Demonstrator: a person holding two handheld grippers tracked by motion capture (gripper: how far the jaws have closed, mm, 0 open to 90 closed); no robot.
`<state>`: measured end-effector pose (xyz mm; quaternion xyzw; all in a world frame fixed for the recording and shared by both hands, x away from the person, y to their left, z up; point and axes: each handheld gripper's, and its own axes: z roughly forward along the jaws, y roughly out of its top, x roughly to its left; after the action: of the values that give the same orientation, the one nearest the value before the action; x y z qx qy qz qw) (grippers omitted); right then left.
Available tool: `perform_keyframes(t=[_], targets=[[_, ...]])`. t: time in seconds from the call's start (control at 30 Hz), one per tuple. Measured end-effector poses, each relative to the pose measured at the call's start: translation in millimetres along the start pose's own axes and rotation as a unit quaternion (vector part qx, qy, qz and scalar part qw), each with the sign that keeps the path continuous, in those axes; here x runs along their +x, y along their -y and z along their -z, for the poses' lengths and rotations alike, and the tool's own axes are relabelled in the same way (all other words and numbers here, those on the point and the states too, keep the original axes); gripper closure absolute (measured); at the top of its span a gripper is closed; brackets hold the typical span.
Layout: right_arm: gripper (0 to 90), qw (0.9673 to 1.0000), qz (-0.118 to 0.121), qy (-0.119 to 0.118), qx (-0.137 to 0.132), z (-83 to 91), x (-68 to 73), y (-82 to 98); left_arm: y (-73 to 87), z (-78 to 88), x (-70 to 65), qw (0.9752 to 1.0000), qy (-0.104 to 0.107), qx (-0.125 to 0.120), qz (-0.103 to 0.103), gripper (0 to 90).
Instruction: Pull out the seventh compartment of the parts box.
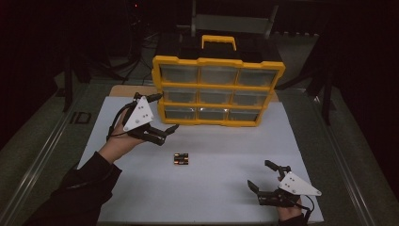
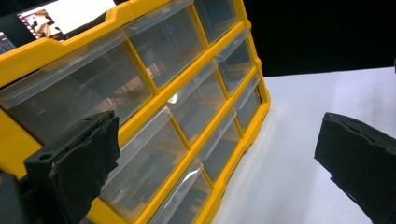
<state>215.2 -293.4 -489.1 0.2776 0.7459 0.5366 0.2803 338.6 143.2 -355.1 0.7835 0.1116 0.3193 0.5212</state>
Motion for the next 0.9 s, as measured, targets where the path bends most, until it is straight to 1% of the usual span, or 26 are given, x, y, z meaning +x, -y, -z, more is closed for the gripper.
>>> perform_keyframes(t=[0.23,0.3,0.33,0.37,0.43,0.47,0.5,0.57,0.6,0.63,0.67,0.77,0.83,0.9], targets=[[8.5,1.0,-0.001,-0.001,0.001,-0.6,-0.2,0.4,-5.3,-18.4,0.9,0.9997,0.005,0.006,-0.025,0.0],[8.4,1.0,-0.001,-0.001,0.0,-0.6,-0.2,0.4,-5.5,-24.3,0.8,0.9995,0.005,0.01,-0.03,0.0],[8.5,1.0,-0.002,-0.002,0.001,-0.5,-0.3,0.5,-5.0,-29.9,0.9,0.9994,0.004,0.01,-0.031,0.0],[8.5,1.0,-0.002,-0.002,0.001,-0.5,-0.3,0.5,-5.0,-29.9,0.9,0.9994,0.004,0.01,-0.031,0.0],[8.4,1.0,-0.003,-0.002,0.002,-0.5,-0.4,0.8,-4.5,-35.7,1.1,0.9994,0.007,0.013,-0.032,0.0],[8.4,1.0,-0.003,-0.002,0.002,-0.6,-0.2,0.7,-4.2,-38.5,0.7,0.9992,0.005,0.014,-0.036,0.0],[8.5,1.0,-0.003,-0.003,0.002,-0.7,-0.2,0.7,-3.9,-44.6,-0.1,0.999,0.007,0.018,-0.04,0.0],[8.5,1.0,-0.003,-0.003,0.002,-1.2,-0.3,1.0,-3.8,-47.6,-0.5,0.9988,0.008,0.02,-0.044,0.0],[8.5,1.0,-0.003,-0.003,0.002,-1.2,-0.3,1.0,-3.8,-50.5,-0.9,0.9986,0.013,0.022,-0.047,0.0],[8.4,1.0,-0.004,-0.004,0.003,-1.5,-0.6,1.2,-3.4,-55.3,-1.8,0.998,0.021,0.018,-0.056,0.0],[8.4,1.0,-0.004,-0.004,0.003,-1.5,-0.6,1.2,-3.4,-55.3,-1.8,0.998,0.021,0.018,-0.056,0.0],[8.4,1.0,-0.004,-0.005,0.005,-1.6,-0.8,1.6,-1.7,-62.1,-3.1,0.9977,0.033,0.013,-0.057,0.0],[8.5,1.0,-0.004,-0.006,0.005,-1.5,-1.2,1.7,2.9,-69.4,-5.4,0.9968,0.039,0.021,-0.067,0.0],[8.4,1.0,-0.004,-0.007,0.005,-1.5,-1.0,1.7,5.1,-72.3,-6.7,0.9966,0.036,0.025,-0.07,0.0]])
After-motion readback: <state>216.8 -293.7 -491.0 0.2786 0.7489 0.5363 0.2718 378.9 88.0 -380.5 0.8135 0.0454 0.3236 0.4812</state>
